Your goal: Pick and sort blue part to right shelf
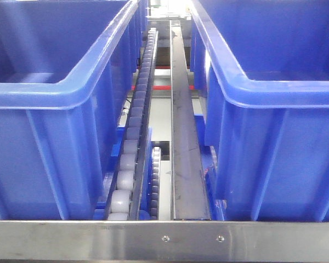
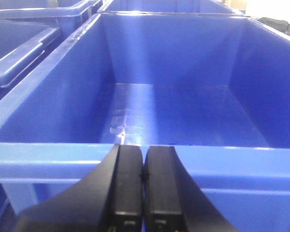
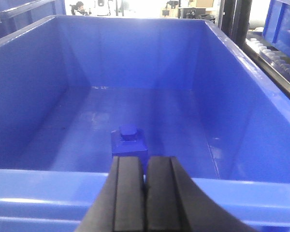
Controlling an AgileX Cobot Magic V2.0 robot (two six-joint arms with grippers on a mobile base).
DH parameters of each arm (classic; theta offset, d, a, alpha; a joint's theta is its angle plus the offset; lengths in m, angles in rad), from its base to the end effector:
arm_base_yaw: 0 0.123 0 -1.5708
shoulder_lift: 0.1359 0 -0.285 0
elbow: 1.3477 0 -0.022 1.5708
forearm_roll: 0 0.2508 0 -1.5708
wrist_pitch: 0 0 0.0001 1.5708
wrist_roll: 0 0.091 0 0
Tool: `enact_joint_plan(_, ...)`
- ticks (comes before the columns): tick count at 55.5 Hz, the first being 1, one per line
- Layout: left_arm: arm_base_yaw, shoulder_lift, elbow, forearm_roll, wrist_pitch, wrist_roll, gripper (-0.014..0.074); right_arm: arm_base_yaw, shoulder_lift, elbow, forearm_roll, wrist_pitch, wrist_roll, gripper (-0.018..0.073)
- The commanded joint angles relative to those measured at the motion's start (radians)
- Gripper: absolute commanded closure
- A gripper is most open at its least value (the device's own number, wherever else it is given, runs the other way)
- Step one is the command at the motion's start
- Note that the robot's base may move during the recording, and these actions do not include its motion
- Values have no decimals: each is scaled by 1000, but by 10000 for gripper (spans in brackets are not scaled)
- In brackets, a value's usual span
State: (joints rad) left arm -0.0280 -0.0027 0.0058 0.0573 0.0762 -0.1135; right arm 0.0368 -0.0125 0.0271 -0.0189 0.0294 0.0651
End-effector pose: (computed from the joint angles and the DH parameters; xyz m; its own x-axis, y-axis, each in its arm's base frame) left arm 0.0566 -0.0012 0.2045 0.0067 -0.0565 -0.9984 0.0241 0.9981 -0.0564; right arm 0.0566 0.0020 0.2020 0.0414 0.0477 -0.9980 -0.0382 0.9982 0.0462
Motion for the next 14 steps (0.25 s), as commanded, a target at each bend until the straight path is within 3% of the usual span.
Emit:
enact_joint_plan(1, 1, -25, 31, -9, -95, -1, 472, -6, -16, -6, -8, -94, -10, 522)
enact_joint_plan(14, 1, -25, 31, -9, -95, -1, 472, -6, -16, -6, -8, -94, -10, 522)
